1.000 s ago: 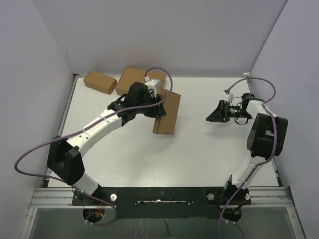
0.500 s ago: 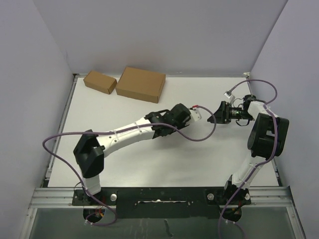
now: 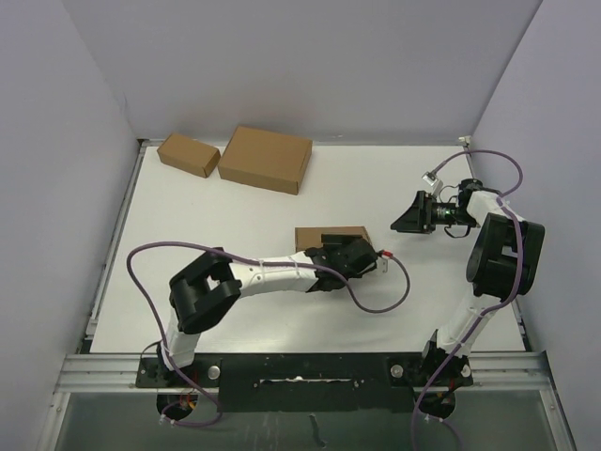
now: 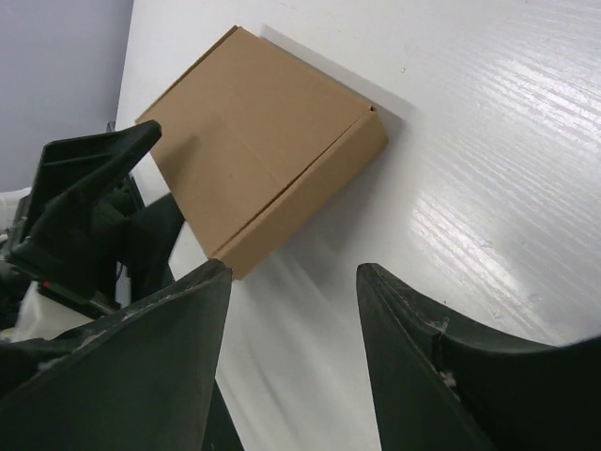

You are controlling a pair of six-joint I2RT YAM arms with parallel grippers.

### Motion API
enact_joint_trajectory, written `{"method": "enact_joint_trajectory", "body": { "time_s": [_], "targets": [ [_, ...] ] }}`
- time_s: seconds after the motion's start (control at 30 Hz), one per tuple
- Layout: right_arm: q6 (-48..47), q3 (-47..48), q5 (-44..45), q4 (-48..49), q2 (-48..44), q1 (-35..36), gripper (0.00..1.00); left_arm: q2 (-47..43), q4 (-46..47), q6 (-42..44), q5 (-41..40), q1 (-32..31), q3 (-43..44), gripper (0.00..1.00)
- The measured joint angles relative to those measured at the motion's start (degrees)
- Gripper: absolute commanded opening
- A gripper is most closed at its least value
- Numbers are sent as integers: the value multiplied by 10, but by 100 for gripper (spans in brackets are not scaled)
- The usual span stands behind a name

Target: Fold the paper box

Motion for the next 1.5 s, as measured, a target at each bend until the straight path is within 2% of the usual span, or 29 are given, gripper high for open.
{"method": "enact_joint_trajectory", "body": {
  "time_s": [0.07,0.23,0.4,0.53,0.63,0.7,0.77,0.93,0.97,1.0,1.17,1.3,1.5],
  "targets": [
    [0,0,0,0,0,0,57,15,10,6,0,-4,-10,76],
    [0,0,0,-2,0,0,57,28,9,-6,6,-13,-17,97],
    [-2,0,0,-3,0,0,57,21,-2,-45,28,-45,-28,98],
    [-9,0,0,-6,0,0,56,-16,-28,-93,67,-83,-68,98],
    [-23,0,5,-11,0,1,50,-69,-53,-153,111,-96,-93,98],
    [-32,-4,22,-10,-4,7,41,-116,-59,-206,141,-87,-108,96],
    [-43,-14,54,-9,-16,19,28,-170,-56,-265,179,-61,-125,93],
    [-61,-29,151,-2,-55,96,0,-324,24,-443,271,70,-229,73],
    [-62,-31,169,2,-59,108,0,-356,47,-490,290,105,-264,67],
    [-64,-34,209,8,-67,136,0,-405,80,-575,322,180,-333,67],
    [-69,-42,282,16,-64,157,0,-388,134,-716,412,306,-418,69],
    [-71,-42,314,20,-51,179,0,-320,163,-766,457,319,-417,69],
    [-70,-42,333,23,-27,227,0,-234,200,-799,495,328,-393,69]
  ]
}}
